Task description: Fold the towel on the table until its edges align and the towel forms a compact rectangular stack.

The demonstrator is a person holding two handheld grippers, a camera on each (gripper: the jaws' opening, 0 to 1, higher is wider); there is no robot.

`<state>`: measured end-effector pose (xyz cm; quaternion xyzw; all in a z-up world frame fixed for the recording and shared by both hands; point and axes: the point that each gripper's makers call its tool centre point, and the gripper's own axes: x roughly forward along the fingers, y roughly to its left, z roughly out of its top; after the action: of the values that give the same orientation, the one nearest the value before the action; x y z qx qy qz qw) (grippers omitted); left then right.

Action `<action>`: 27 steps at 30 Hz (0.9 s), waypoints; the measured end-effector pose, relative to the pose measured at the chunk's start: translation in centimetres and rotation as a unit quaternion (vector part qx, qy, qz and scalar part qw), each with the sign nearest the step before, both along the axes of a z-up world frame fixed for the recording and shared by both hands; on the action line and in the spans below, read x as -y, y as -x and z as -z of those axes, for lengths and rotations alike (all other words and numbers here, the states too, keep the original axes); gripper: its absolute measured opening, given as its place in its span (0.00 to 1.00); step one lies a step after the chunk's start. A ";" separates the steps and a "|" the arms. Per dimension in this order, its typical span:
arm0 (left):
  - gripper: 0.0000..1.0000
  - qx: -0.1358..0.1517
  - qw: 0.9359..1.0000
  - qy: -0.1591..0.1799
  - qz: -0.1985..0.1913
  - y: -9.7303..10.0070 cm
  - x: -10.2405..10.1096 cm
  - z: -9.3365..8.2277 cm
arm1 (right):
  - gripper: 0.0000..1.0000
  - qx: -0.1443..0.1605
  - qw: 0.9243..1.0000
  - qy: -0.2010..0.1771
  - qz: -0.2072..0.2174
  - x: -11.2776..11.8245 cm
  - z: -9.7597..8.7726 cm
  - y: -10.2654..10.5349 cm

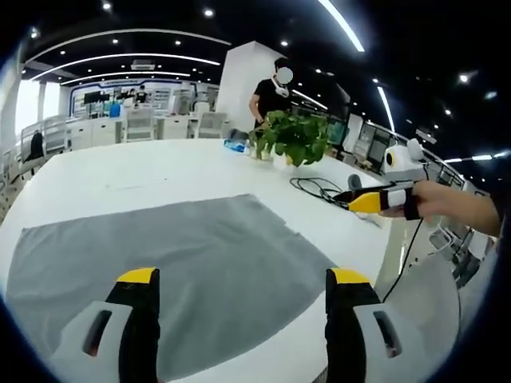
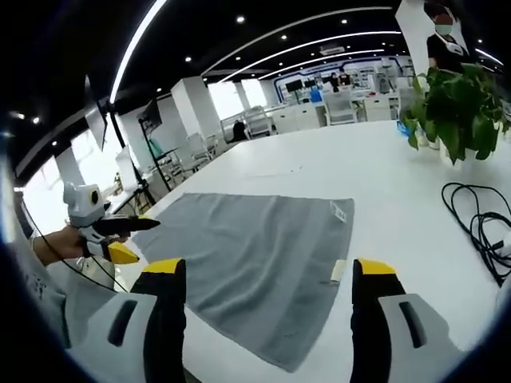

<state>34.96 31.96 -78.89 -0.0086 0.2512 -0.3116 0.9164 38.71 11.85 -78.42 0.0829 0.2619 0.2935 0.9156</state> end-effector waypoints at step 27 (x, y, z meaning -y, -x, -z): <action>0.82 0.036 0.972 -0.106 0.206 0.7 14.1 3.2 | 0.80 0.027 1.000 0.006 -0.013 2.9 0.4 -7.6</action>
<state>34.22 17.82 -82.13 0.1516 0.2458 -0.4657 0.8365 46.32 8.93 -78.78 0.0666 0.2402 0.3059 0.9188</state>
